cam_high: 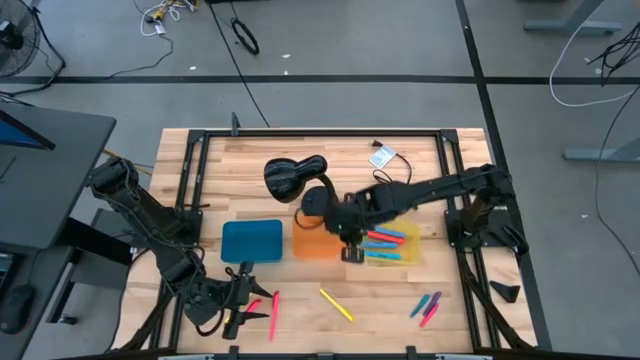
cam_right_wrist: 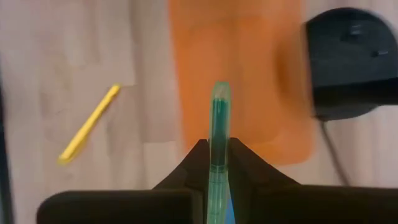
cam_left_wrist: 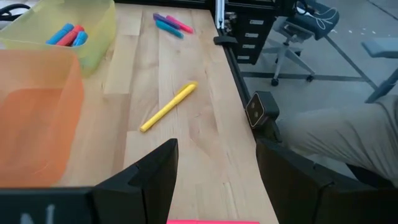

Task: Pick & Place Markers
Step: Put the green pen into the orange bin

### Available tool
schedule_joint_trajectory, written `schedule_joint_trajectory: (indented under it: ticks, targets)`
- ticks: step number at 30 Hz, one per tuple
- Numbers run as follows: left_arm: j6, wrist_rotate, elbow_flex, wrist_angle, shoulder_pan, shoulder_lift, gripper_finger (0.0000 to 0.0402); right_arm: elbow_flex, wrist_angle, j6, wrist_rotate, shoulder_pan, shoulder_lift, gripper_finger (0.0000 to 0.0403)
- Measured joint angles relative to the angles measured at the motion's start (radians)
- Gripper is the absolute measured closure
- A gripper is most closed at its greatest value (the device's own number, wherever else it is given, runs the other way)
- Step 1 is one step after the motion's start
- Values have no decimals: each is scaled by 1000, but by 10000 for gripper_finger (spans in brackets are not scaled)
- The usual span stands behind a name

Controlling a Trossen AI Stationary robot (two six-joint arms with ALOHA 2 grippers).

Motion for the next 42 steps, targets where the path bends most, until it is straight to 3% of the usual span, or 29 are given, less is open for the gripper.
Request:
schedule_joint_trajectory:
  ticks: [10,32,42]
  targets:
    - [0,0,0,-3,0,0,179,0,55,-70,5,-91,29,369]
    - [2,4,0,-8,0,0,179,0,185,-70,3,-28,266,369]
    - [12,4,0,-8,0,0,179,0,190,-72,3,-18,297,362]
